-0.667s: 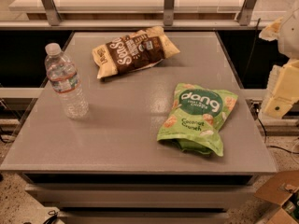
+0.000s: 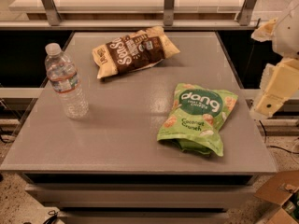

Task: Pick water bottle

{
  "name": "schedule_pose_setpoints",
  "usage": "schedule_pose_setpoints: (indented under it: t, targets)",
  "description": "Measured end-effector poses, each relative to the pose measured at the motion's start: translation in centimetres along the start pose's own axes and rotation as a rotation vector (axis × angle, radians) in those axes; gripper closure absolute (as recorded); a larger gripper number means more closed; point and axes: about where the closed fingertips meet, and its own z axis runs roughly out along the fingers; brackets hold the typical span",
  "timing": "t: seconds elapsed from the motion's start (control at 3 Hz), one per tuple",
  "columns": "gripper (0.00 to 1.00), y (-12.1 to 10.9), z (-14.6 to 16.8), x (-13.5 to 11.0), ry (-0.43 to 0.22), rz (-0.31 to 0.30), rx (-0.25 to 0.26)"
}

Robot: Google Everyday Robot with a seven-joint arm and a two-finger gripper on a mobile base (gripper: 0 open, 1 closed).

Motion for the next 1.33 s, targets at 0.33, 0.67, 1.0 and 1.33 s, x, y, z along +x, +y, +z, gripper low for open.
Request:
schedule_pose_setpoints:
  t: [0.33,0.67,1.0,1.33]
  targets:
    - [0.00,-0.9,1.5,-3.0,-0.179,-0.002,-0.051]
    - [0.00,-1.7,2.6,-6.1,-0.338,-0.013,-0.106]
    - [0.00,-2.3,3.4,-9.4,-0.493,-0.024,-0.175]
    - [0.00,-2.3,4.2,-12.3,-0.617,-0.031,-0.246]
